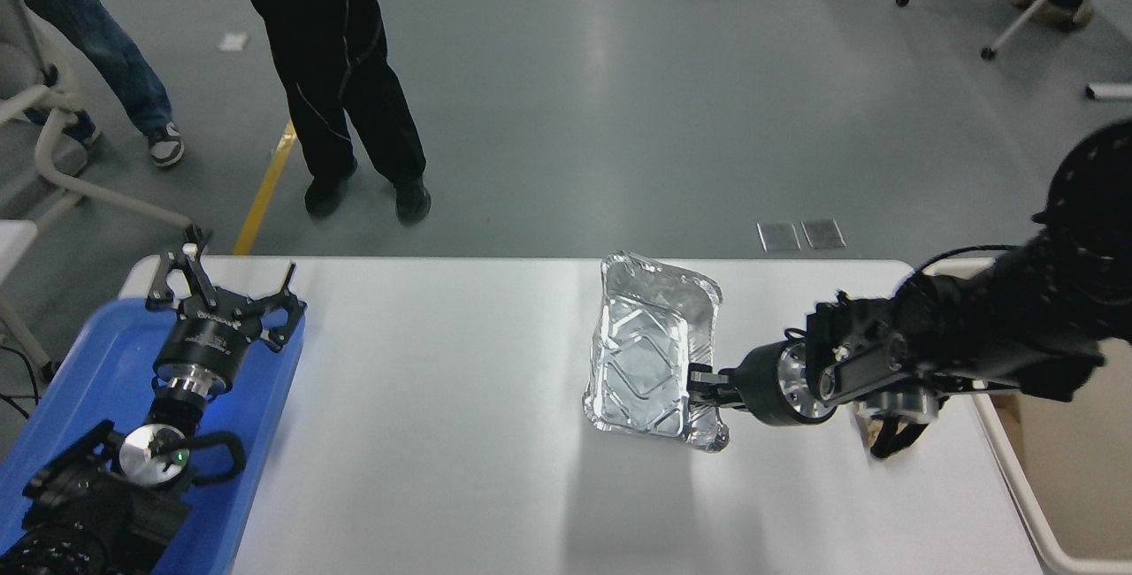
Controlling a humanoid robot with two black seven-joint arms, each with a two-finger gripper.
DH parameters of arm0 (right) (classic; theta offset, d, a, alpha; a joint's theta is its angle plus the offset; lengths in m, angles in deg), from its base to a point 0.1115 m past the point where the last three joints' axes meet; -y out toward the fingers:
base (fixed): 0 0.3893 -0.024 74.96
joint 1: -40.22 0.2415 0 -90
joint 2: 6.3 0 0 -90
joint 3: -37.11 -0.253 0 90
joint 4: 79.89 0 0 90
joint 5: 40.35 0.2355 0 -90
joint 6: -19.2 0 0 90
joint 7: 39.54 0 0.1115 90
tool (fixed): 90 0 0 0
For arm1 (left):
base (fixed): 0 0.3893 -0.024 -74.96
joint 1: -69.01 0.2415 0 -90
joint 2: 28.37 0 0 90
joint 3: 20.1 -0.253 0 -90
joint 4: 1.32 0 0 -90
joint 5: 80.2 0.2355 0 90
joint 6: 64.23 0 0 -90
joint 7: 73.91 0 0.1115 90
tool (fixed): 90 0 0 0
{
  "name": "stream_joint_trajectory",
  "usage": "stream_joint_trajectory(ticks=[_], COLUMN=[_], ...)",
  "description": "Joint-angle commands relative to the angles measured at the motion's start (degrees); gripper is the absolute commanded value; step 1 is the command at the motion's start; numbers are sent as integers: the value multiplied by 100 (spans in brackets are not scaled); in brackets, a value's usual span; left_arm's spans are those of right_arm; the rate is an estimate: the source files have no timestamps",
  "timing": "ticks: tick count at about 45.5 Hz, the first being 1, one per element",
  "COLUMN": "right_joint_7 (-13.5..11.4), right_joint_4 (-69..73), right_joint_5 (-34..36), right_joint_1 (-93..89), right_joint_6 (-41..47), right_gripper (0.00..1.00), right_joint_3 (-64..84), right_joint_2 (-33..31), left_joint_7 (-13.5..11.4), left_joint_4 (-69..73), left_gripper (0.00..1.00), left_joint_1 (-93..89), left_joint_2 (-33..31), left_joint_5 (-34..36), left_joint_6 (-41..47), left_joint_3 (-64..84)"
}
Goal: Pick up foil plate and place in dustbin
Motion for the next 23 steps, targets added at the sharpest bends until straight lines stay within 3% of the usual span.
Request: stream_joint_trajectory(ticks=[1,14,23], right_joint_7=[239,231,213], right_joint_4=[656,656,648], right_joint_5=[-923,-1512,-1582], right_joint_1=[1961,3842,4291], right_joint_6=[1795,4160,4223], right_gripper=[0,0,0], right_joint_3=[212,28,72], right_joint_2=[-1511,-2777,-2953], left_joint_7=[0,0,-9], left_joint_4=[1,1,1], left_gripper=[99,99,99], left_joint_1=[0,9,9], left_joint_2=[8,-1,8], left_joint_5=[0,0,-8], left_joint_6=[0,0,0], left_joint_3=[-2,7,7])
